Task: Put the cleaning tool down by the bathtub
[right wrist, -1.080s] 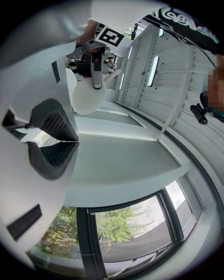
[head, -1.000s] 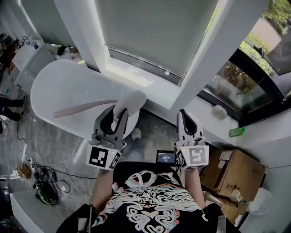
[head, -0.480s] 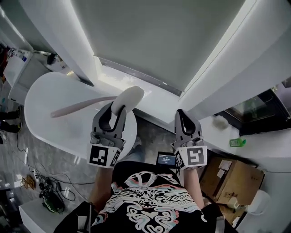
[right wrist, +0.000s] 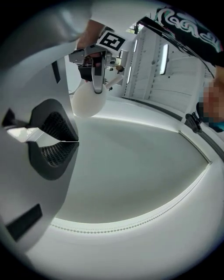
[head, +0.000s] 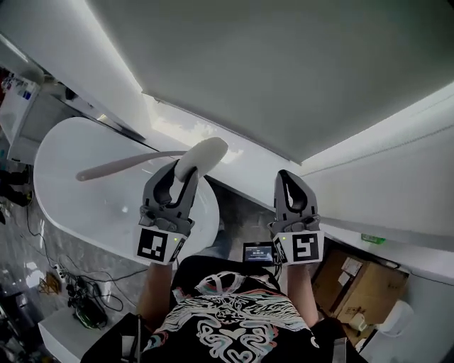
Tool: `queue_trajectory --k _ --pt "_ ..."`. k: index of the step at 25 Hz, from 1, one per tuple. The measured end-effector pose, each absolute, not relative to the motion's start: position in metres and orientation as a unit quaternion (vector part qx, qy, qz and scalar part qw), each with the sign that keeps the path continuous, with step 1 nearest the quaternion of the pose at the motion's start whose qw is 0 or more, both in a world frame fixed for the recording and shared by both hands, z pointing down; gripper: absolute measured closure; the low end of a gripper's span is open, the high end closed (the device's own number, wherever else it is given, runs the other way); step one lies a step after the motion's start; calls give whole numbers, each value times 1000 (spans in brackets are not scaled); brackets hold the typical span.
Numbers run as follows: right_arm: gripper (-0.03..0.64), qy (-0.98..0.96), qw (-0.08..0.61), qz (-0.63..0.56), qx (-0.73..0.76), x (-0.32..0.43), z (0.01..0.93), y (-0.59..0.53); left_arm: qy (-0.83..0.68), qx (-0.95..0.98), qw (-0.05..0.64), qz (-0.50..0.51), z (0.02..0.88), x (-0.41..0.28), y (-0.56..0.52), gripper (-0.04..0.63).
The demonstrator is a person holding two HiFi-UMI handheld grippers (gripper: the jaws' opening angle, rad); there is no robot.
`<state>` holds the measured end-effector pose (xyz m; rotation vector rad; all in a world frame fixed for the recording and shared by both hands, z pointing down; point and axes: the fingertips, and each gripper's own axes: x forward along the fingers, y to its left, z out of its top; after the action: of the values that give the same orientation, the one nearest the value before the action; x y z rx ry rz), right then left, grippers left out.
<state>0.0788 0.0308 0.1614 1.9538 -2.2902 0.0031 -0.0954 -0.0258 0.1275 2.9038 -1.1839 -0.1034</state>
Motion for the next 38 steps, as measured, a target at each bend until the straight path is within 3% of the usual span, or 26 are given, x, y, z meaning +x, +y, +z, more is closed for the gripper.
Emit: queue_trajectory --k 19,38 --pt "589 -772 86 20 629 107 180 -64 -378 926 3 12 167 -73 -115 465" --pt "589 -769 111 60 626 105 297 -82 -373 919 106 74 314 -61 -137 465"
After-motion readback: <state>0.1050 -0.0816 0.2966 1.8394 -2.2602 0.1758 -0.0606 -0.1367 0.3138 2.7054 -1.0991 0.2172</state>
